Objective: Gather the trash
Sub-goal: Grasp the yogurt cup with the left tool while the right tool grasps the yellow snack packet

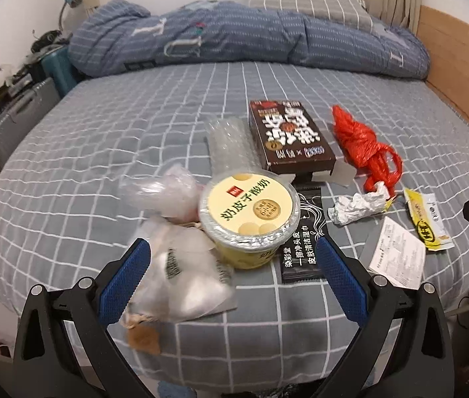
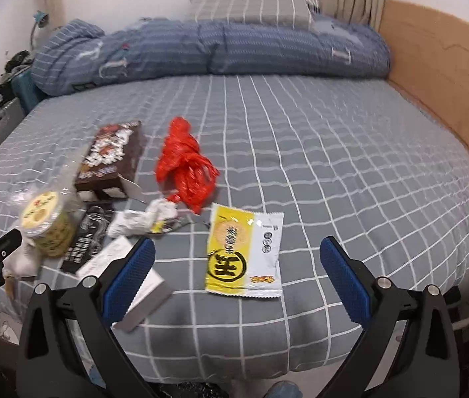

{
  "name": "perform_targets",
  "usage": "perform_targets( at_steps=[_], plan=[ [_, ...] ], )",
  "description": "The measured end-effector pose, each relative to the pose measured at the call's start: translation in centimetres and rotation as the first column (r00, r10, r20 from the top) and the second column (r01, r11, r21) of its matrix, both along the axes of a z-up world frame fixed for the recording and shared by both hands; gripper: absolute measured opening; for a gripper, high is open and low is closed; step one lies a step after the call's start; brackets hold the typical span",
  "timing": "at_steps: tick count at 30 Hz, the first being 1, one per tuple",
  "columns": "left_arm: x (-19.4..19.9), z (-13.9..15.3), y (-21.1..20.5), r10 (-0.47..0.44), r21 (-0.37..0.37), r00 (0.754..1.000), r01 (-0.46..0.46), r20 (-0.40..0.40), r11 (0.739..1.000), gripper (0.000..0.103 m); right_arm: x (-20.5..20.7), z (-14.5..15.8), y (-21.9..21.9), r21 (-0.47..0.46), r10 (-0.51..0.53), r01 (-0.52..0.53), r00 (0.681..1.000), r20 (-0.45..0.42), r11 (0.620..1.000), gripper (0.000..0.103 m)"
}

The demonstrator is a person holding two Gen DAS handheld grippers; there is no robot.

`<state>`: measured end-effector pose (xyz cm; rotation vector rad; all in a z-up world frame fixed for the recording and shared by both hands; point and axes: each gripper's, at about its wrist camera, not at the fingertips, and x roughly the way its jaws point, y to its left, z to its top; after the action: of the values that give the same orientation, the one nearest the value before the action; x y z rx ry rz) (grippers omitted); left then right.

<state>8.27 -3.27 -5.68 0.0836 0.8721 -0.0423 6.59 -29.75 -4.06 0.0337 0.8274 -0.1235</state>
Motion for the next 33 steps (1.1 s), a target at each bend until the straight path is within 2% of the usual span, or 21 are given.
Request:
perform_targets(
  at_steps=[4, 12, 20, 24, 28, 33],
  plan=[
    [1.3, -0.9, -0.9, -0.001, 0.003, 1.0, 0.002, -0.015, 1.0, 0.097, 2.1, -2.2, -0.2, -0.02, -0.005, 0.004, 0.998, -0.059, 1.0, 0.096],
    [3.2, -2.8, -1.9, -0.004, 0.016, 0.999, 0.005, -0.053, 1.0, 0.097, 5.9, -5.8, -0.7, 0.004, -0.002, 0.003, 0.987, -0.16, 1.0, 0.092],
    [4.9, -4.2, -1.7, 0.005, -0.011, 0.997, -0.006, -0.082, 1.0, 0.093, 6.6, -7.3, -1.2, 0.03, -0.012, 0.018, 0.979, -0.203, 0.999, 0.088],
    [5.3, -4.7, -1.0, 0.007, -0.048, 0.996, -0.012, -0.091, 0.999, 0.091, 6.9, -8.1, -1.5, 0.054, -0.012, 0.026, 0.973, -0.231, 0.998, 0.08],
    [5.6, -4.9, -1.2, 0.003, -0.04, 0.996, -0.006, -0.088, 0.999, 0.084, 7.0, -8.7, -2.0, 0.088, -0.028, 0.051, 0.969, -0.246, 0.995, 0.073],
    [6.0, -4.9, -1.8, 0.0, -0.015, 0.998, -0.001, -0.066, 1.0, 0.081, 7.1, -8.9, -2.1, 0.093, -0.034, 0.06, 0.966, -0.256, 0.994, 0.065]
  ],
)
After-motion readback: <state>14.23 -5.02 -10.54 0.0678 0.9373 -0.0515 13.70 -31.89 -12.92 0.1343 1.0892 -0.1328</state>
